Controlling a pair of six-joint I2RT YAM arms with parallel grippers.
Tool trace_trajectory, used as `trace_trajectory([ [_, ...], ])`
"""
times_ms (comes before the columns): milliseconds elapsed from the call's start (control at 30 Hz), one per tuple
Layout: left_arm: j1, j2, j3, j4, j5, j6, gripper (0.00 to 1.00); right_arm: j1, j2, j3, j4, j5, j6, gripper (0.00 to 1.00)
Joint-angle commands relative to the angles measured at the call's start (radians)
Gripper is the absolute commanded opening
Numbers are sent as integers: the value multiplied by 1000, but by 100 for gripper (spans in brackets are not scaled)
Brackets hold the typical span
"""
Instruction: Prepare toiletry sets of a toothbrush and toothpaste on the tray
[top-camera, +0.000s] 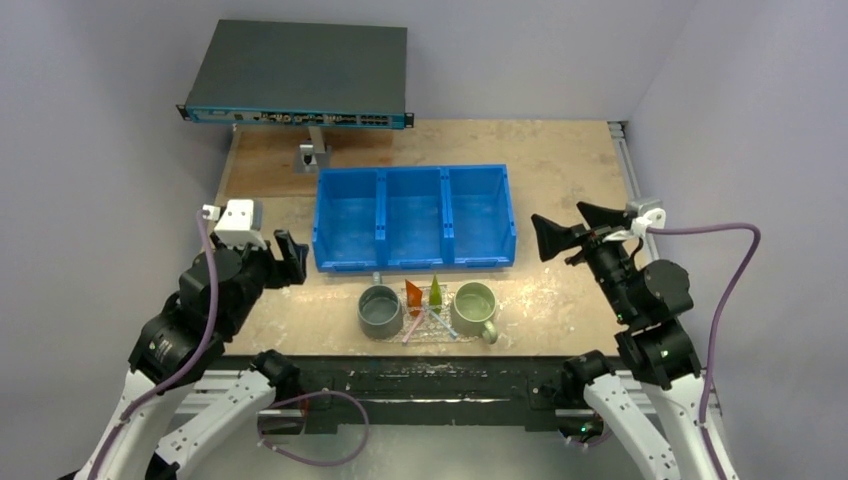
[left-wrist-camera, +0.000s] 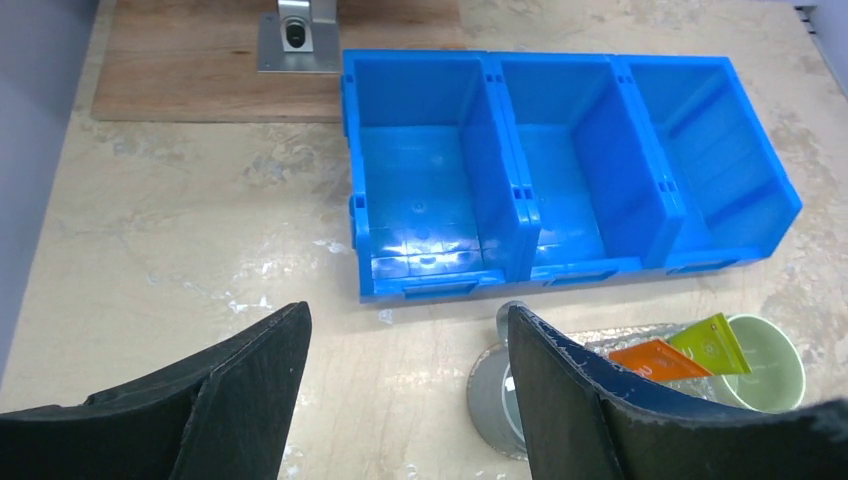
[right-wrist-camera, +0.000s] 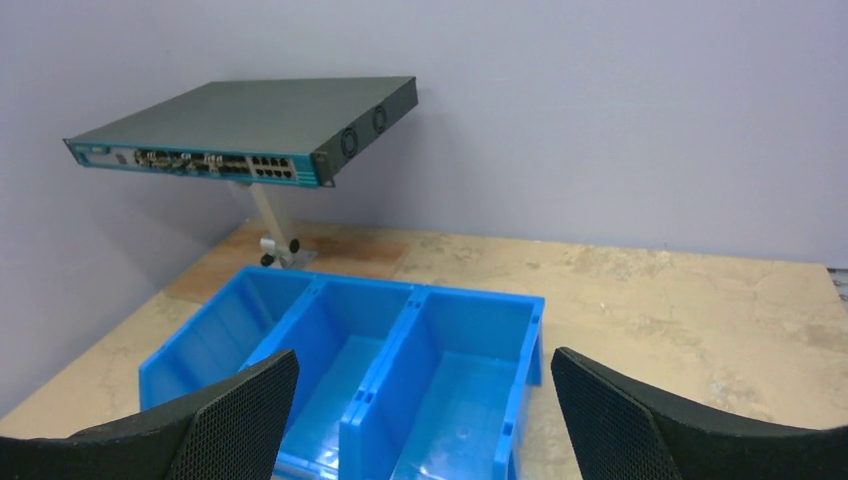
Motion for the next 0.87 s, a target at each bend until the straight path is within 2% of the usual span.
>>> trace_trajectory([
  [0,5,-72,-66,43,78,-22,71,-3,-72,-52,-1,-9,-21,99],
  [200,6,-157,-126,23,119,-35,71,-2,-127,-113,28,-29,11,99],
  [500,5,-271,-197,25,182,-61,74,-3,-158,-126,39,76,154,99],
  [667,7,-305,-211,1,199,-75,74,-2,-168,-148,27,28,127,99],
  [833,5,-327,-220,0,202,-75,74,-2,-176,-160,13,53,143,99],
])
